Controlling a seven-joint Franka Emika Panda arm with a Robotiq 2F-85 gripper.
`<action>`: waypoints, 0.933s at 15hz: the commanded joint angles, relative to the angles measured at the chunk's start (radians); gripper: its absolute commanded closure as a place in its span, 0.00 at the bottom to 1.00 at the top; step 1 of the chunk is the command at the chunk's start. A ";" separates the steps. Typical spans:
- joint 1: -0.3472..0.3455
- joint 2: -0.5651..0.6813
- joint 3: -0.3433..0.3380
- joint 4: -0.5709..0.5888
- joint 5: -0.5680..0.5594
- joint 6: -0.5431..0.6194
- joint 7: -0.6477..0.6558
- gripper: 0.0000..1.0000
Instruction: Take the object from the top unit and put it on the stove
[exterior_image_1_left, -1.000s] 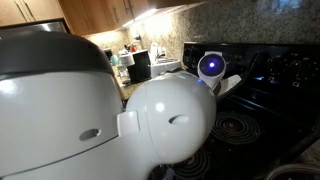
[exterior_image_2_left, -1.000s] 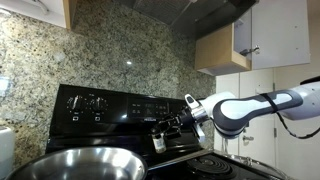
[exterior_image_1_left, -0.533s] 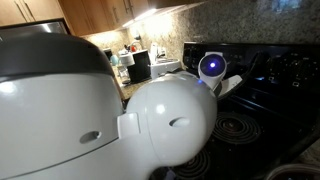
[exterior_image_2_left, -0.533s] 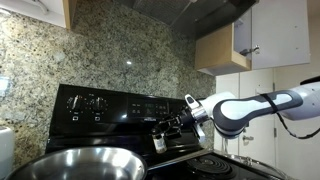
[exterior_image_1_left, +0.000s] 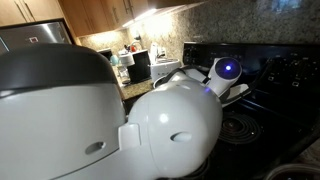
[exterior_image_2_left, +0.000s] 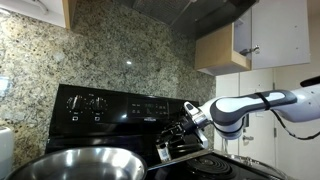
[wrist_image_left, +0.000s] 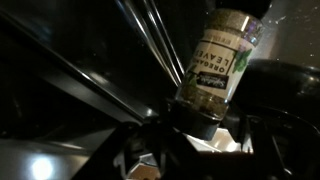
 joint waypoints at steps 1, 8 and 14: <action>0.012 0.000 0.024 0.033 0.180 -0.055 -0.160 0.68; 0.030 0.000 0.007 0.088 0.434 -0.134 -0.429 0.68; 0.005 0.000 0.012 0.055 0.404 -0.115 -0.394 0.43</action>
